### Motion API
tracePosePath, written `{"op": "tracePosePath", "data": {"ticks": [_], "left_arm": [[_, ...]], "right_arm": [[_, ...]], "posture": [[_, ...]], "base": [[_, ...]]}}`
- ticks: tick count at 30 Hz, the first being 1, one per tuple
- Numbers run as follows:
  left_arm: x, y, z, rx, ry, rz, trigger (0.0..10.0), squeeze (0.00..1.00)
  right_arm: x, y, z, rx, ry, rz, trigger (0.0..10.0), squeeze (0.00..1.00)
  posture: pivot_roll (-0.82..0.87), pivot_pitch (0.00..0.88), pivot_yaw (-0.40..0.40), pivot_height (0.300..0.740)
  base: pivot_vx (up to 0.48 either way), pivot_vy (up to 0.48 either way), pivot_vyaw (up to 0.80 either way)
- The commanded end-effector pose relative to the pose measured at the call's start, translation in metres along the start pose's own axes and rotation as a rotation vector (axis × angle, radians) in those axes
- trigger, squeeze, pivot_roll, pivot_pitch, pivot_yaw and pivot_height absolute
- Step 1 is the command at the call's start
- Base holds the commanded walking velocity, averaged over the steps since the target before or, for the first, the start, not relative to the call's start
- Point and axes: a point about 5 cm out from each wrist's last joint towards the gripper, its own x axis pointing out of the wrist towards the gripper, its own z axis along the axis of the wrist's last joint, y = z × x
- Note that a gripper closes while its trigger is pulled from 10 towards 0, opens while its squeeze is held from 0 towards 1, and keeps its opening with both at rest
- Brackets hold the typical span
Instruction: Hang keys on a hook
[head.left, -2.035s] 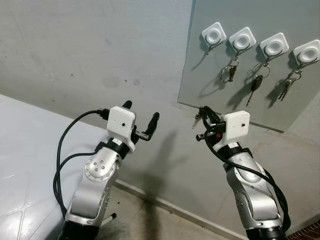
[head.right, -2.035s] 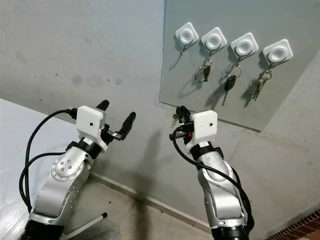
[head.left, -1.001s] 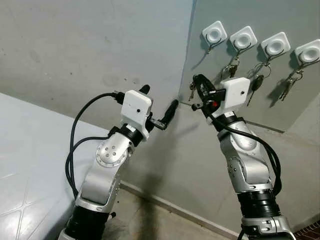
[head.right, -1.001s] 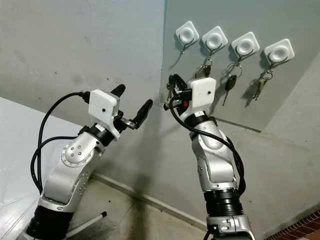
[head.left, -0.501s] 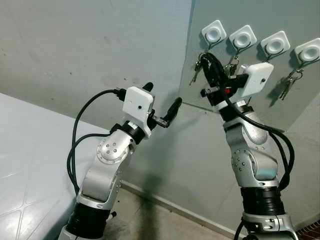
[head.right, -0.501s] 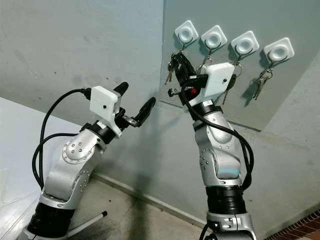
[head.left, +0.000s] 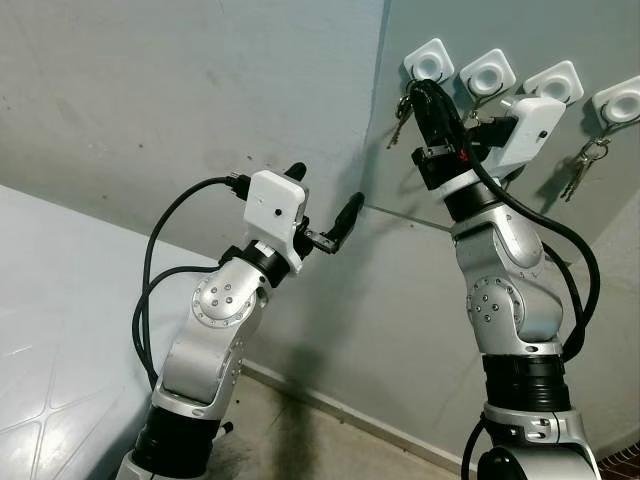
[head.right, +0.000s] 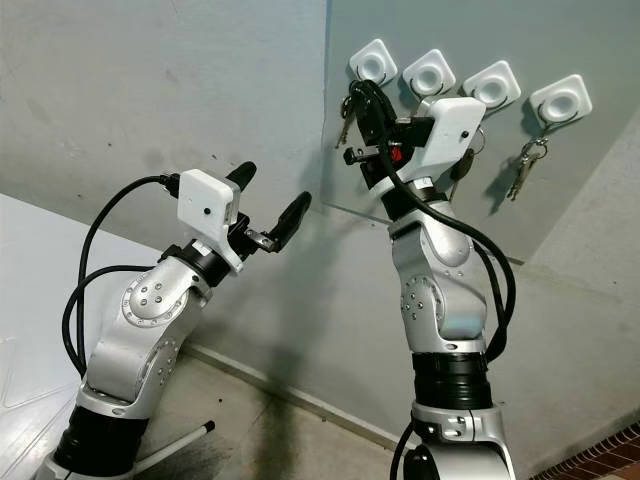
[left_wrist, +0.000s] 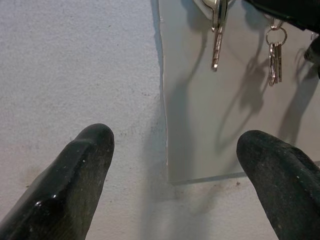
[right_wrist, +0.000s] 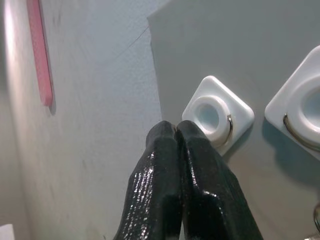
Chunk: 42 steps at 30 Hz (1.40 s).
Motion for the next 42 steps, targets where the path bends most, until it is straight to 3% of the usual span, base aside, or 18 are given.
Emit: {"op": "tracePosePath", "data": {"ticks": [1,15,23,31,42], "left_arm": [[0.001,0.002,0.008,0.006,-0.024,0.004,10.0,0.00],[0.000,0.003,0.010,-0.007,-0.028,0.017,10.0,0.00],[0.000,0.002,0.010,-0.018,-0.025,0.014,10.0,0.00],[0.002,0.002,0.012,-0.022,-0.027,0.013,10.0,0.00],[0.002,0.003,0.013,-0.029,-0.028,0.017,10.0,0.00]], "right_arm": [[0.005,0.000,0.002,0.029,-0.001,-0.005,10.0,0.00],[0.007,-0.005,-0.005,0.101,0.043,-0.064,10.0,0.00],[-0.002,-0.007,-0.002,0.214,-0.013,-0.057,10.0,0.00],[-0.007,-0.012,-0.007,0.301,0.002,-0.113,10.0,0.00],[-0.008,-0.015,-0.013,0.316,0.042,-0.142,10.0,0.00]], "posture": [[0.02,0.021,-0.026,0.732],[0.02,0.026,-0.029,0.732],[0.02,0.028,-0.023,0.732],[0.01,0.028,-0.020,0.732],[0.02,0.028,-0.021,0.732]], "base": [[0.000,0.000,0.00],[0.000,0.000,0.00],[0.000,0.000,0.00],[0.000,0.000,0.00],[0.000,0.000,0.00]]}}
